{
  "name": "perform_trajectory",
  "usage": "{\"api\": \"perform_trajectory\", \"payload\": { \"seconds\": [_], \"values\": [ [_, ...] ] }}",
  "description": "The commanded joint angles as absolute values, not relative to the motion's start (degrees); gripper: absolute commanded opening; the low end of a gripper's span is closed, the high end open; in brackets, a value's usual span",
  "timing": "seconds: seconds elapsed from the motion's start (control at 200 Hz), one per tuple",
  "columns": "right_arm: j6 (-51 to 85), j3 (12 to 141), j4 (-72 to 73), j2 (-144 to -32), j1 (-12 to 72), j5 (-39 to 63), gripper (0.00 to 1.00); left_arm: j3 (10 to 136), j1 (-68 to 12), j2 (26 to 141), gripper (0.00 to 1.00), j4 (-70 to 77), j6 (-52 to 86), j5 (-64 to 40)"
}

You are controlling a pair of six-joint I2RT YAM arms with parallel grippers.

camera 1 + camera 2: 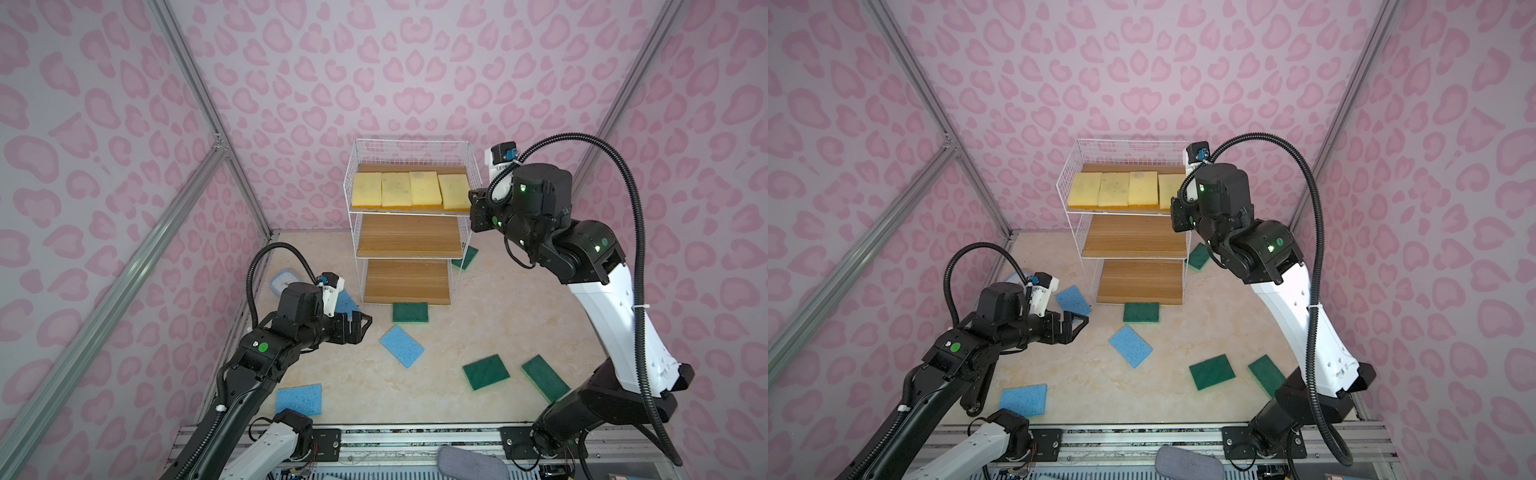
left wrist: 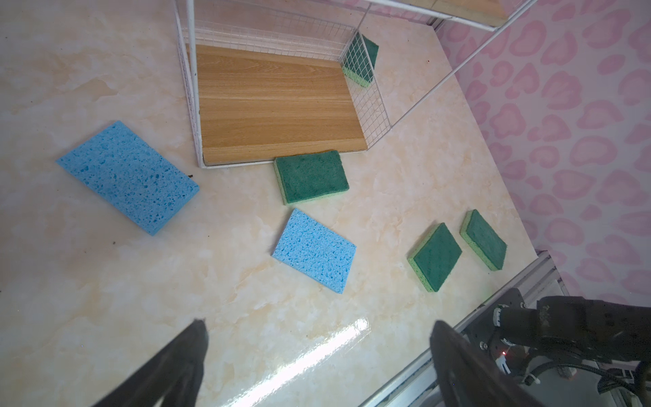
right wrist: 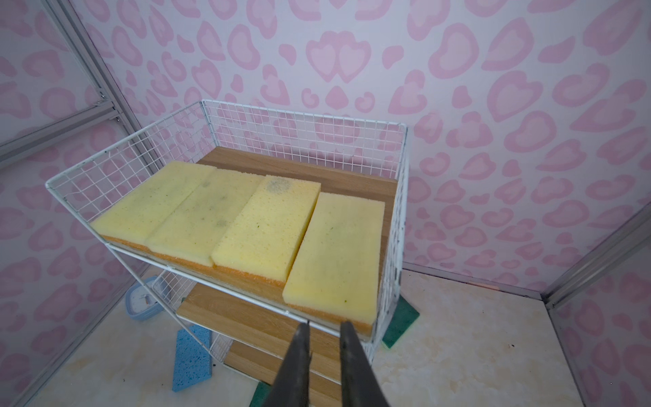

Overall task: Arrange cleaning sponges on a shelf
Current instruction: Place the cleaning sponge at the shelf, then pick up the cleaning sponge from the center of the table.

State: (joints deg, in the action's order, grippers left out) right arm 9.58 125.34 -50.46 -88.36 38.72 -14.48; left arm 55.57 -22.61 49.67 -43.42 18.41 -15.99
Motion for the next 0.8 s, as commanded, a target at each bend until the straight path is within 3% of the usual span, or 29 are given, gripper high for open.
{"api": "perform_trajectory", "payload": {
  "seconds": [0.0, 0.32, 0.535, 0.795],
  "values": [
    [12.3, 117.6, -47.0, -83.4, 38.6, -10.9, 0.25, 53.3, -22.6, 50.2, 0.93, -42.1, 19.5, -15.0],
    [20.0, 85.8, -40.2, -66.1, 38.1, 0.1, 0.37, 41.7, -27.0, 51.8, 0.73, -33.6, 27.3, -13.9],
    [27.2, 62.8, -30.6, -58.5, 33.0, 13.7, 0.37, 35.7, -34.9, 59.1, 0.65, -22.8, 33.4, -11.1],
    [30.6, 49.4, -25.9, -51.1, 24.2, 23.4, 0.38, 32.9, -40.9, 68.4, 0.62, -12.1, 43.8, -0.9]
  ]
}}
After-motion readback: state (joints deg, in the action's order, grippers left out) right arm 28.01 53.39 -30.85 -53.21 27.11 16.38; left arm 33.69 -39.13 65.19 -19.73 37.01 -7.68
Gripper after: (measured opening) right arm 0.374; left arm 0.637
